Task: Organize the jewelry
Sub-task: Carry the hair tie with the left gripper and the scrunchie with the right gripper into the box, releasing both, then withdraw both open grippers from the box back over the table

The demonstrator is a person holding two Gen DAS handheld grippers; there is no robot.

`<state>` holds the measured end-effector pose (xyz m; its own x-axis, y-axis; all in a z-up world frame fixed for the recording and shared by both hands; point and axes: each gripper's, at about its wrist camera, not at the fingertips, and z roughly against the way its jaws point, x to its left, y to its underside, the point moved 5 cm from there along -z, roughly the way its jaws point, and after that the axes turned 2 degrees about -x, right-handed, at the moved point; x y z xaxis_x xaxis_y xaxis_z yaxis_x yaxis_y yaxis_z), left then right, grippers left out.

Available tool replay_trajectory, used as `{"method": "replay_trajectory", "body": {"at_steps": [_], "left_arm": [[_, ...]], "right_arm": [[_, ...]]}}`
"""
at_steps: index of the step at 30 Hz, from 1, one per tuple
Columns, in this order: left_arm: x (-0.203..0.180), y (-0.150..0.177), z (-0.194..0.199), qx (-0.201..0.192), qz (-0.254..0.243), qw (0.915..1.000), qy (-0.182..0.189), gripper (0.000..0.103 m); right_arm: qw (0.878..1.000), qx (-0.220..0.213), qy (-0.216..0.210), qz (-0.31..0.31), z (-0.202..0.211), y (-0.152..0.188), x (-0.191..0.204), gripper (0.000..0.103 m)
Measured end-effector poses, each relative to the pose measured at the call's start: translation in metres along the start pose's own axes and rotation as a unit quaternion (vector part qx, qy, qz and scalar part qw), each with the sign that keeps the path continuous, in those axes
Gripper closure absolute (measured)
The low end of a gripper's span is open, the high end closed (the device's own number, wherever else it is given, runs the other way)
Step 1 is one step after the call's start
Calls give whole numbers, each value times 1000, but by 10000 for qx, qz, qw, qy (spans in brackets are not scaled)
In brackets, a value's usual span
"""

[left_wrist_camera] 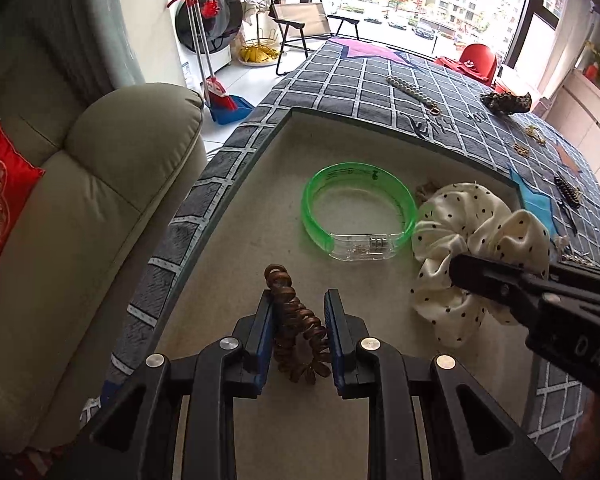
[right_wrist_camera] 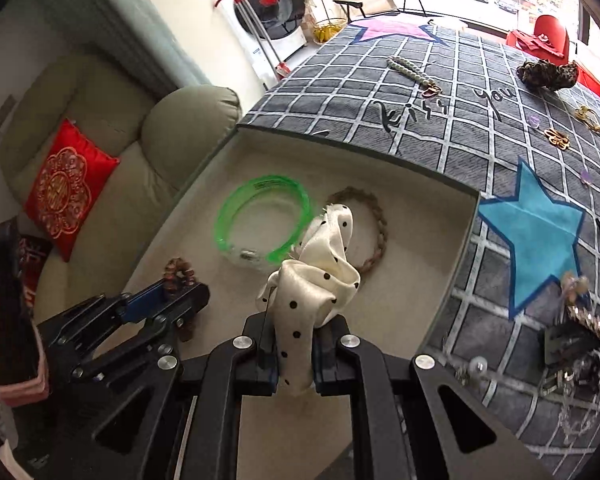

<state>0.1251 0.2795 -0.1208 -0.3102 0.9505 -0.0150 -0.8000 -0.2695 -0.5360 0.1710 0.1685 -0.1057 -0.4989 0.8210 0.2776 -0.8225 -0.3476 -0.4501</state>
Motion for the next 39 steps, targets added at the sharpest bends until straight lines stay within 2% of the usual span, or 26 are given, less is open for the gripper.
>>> {"method": "replay_trajectory", "body": {"at_steps": [3,4,6,8,9,13,19,23,26,34,39], "left_arm": [[-2,0,-2,-25,-55,9999,-96,77],[-2,1,-2,-31,-76,9999,-140,73],[-3,2,-1,-36,-95,9998,-163,51],[-3,3,1,-101,-110,9996,-225,51],[-4,3,1,-111,-124,9996,-249,51],[-5,2,4,-139,-137,9994,-272,51],[-5,0,11,-206,-100,9990,-394,50],[-4,-2,17,-288,-71,9986,-437,50],[-3,-2,25,-414,-27,9980,-475,4],[-9,-2,44,-621,-86,9968,-490,3],[-14,2,55,-733,-97,9966,-361,0]], "right_arm": [[10000,4,89,-11,-5,-6,-5,90],[9999,20,107,-6,-7,-6,-6,89],[9999,35,134,-15,-8,-8,-7,86],[9999,44,157,-6,-9,-7,-8,84],[9999,46,160,1,-9,-8,-8,79],[9999,-18,168,13,-4,-10,-7,51],[9996,-257,94,-103,19,-17,-8,32],[9988,-454,86,-187,39,-18,-11,30],[9978,-573,93,-307,55,-13,-17,28],[9945,-719,87,-758,89,10,-52,26],[9909,-820,177,-1052,111,29,-80,23]]}}
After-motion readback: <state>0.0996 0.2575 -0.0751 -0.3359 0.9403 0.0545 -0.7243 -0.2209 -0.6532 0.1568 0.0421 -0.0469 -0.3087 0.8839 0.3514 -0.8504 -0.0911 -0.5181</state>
